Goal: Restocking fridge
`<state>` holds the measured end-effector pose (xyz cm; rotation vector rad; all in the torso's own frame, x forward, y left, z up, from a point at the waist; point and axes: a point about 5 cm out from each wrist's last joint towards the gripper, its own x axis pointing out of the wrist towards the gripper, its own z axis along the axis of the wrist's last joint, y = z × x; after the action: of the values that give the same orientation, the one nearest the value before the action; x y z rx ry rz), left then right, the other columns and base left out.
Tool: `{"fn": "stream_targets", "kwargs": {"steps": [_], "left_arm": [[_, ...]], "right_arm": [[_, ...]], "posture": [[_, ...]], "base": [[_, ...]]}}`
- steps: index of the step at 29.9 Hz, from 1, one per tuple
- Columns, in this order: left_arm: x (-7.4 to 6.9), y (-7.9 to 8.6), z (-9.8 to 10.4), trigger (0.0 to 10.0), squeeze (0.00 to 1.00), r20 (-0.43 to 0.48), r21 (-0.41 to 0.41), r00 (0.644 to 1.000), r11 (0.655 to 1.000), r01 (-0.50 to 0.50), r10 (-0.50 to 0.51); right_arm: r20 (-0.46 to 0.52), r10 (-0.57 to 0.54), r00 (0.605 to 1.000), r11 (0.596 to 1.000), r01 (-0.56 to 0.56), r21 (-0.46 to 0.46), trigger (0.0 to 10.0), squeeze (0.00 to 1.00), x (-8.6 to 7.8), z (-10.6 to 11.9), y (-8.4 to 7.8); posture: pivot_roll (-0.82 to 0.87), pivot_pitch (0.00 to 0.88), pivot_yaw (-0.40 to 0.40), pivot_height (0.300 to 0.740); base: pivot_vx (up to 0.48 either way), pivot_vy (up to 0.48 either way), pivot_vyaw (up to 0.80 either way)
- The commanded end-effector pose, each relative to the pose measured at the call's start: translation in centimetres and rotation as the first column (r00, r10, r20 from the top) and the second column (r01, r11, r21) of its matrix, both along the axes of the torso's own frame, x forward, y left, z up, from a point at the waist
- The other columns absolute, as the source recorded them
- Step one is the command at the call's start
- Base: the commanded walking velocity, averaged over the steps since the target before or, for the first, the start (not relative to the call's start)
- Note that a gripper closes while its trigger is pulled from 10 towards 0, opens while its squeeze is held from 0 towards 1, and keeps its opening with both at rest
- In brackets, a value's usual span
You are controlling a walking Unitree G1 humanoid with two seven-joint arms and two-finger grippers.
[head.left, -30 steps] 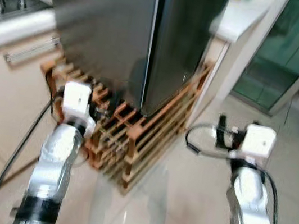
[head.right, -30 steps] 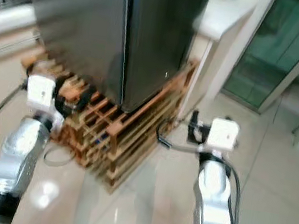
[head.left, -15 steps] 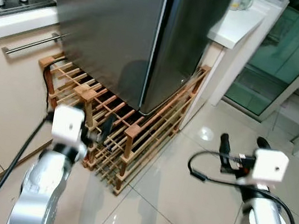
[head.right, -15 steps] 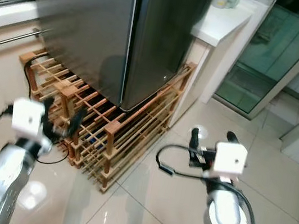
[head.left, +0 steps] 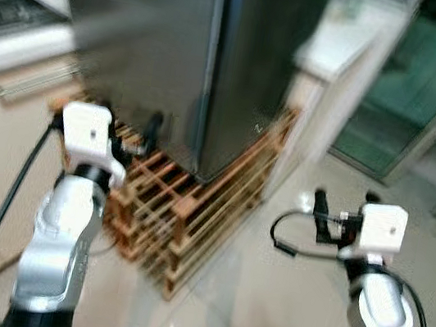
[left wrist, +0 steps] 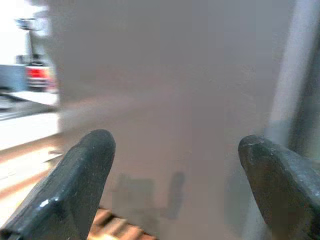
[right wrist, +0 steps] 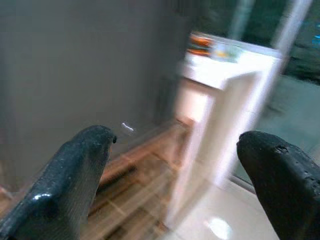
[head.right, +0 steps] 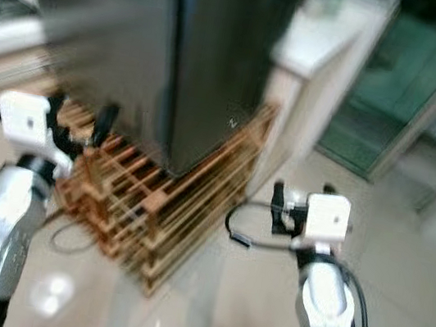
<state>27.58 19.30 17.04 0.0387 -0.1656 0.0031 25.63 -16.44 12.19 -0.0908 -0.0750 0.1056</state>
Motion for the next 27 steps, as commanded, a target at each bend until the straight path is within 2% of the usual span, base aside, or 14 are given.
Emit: {"fn": "stream_targets", "kwargs": {"steps": [1, 2, 5, 11, 15, 21, 27], "left_arm": [[0.6, -0.9, -0.3, 10.0, 0.0, -0.024, -0.029, 1.0, 0.999, 0.019, -0.019], [1.2, -0.7, -0.3, 10.0, 0.0, -0.031, -0.047, 0.999, 0.999, -0.013, 0.012], [1.5, -0.4, -0.1, 10.0, 0.0, -0.028, -0.048, 0.999, 0.998, -0.032, 0.031], [2.1, -0.3, 0.4, 10.0, 0.0, -0.018, -0.038, 1.0, 0.999, -0.017, 0.017], [3.1, -0.5, 1.3, 10.0, 0.0, 0.011, -0.006, 1.0, 1.0, 0.018, -0.018], [3.9, -1.0, 2.2, 10.0, 0.0, 0.037, 0.029, 0.998, 0.998, 0.051, -0.052], [4.2, -0.8, 2.9, 10.0, 0.0, 0.025, 0.018, 0.998, 0.998, 0.052, -0.052]], "right_arm": [[-0.028, -0.036, 0.999, 0.999, 0.035, -0.02, 10.0, 0.0, -0.2, -0.5, -1.2], [-0.027, -0.027, 0.999, 0.999, 0.026, -0.022, 10.0, 0.0, 0.1, -0.5, -1.1], [-0.027, -0.014, 1.0, 1.0, 0.013, -0.024, 10.0, 0.0, 0.3, -0.5, -0.8], [-0.032, 0.003, 0.999, 1.0, -0.003, -0.018, 10.0, 0.0, 0.6, -0.8, -0.3], [-0.05, 0.012, 0.999, 1.0, -0.012, 0.007, 10.0, 0.0, 1.1, -1.3, 0.1], [-0.048, 0.014, 0.999, 1.0, -0.015, -0.004, 10.0, 0.0, 1.8, -1.3, 0.3], [-0.041, -0.002, 0.999, 1.0, 0.002, 0.0, 10.0, 0.0, 2.3, -1.1, 0.0]], "posture": [[-0.05, 0.0, -0.046, 0.74], [-0.05, 0.0, -0.042, 0.74], [-0.05, 0.0, -0.036, 0.74], [-0.05, 0.0, -0.026, 0.74], [-0.03, 0.0, -0.025, 0.74], [-0.03, 0.0, -0.027, 0.74], [-0.02, 0.0, -0.025, 0.74]], "base": [[0.0, 0.0, 0.0], [0.0, 0.0, 0.0], [0.0, 0.0, 0.0], [0.0, 0.0, 0.0], [0.0, 0.0, -0.67], [0.0, 0.0, -0.66], [0.0, 0.0, 0.0]]}}
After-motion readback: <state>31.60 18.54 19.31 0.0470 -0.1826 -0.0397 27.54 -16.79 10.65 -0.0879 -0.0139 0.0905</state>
